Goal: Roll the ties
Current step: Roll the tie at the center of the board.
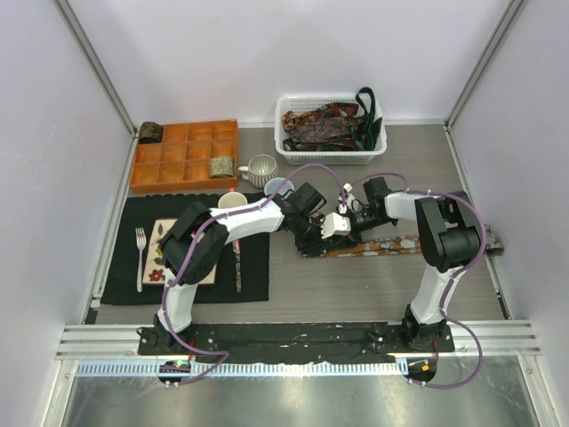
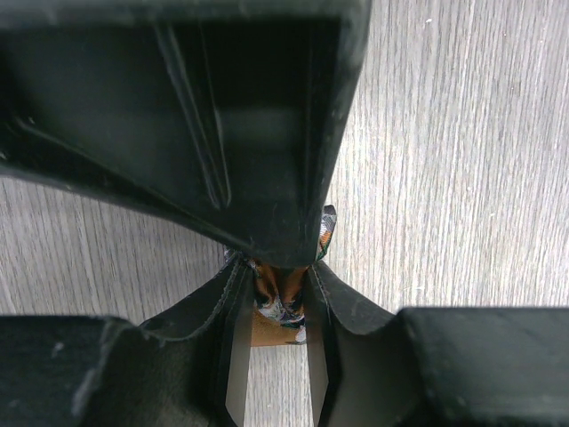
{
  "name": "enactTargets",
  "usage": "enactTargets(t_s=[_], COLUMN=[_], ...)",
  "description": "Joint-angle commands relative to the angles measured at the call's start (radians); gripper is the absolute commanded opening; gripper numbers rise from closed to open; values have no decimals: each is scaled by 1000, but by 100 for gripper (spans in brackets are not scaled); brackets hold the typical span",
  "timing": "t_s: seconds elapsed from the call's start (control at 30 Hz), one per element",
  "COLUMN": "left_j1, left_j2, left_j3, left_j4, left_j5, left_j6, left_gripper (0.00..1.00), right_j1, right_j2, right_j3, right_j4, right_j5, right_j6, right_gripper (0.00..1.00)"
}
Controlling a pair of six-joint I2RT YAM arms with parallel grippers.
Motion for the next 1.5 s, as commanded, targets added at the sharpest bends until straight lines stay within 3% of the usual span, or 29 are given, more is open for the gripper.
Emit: enactTargets(t_s=[0.0,0.13,0.33,0.6,0.77,1.03,1.23,1.33,1.47], left_j1=[-5,-4,-2,49,72,78,76,73,52], left_j2=[25,22,-22,-163,-207,-158,-134,-164,-164], left_j3=[6,5,-29,-208,-290,-259,-213,-204,-159], left_j4=[-50,-59,-41,190,277,292,240,227,223], left_j5=[-28,-21,-13,-8,1,58,96,125,137], left_j6=[6,12,-2,-89,-108,-126,-100,-97,-125], left_gripper=[31,32,47,69,73,71,55,40,33], right_j1=[17,17,12,4,-3,-3,-3,-3,-2], right_j2=[-10,12,35,102,132,132,133,133,138], right_j3=[3,38,98,107,93,86,81,80,80], right_j4=[48,-12,-107,-150,-139,-112,-107,-103,-98], right_j5=[-19,38,118,174,211,207,216,224,230], right_j6=[28,-22,-128,-220,-225,-208,-200,-197,-191], right_gripper=[29,1,1,1,1,1,1,1,1])
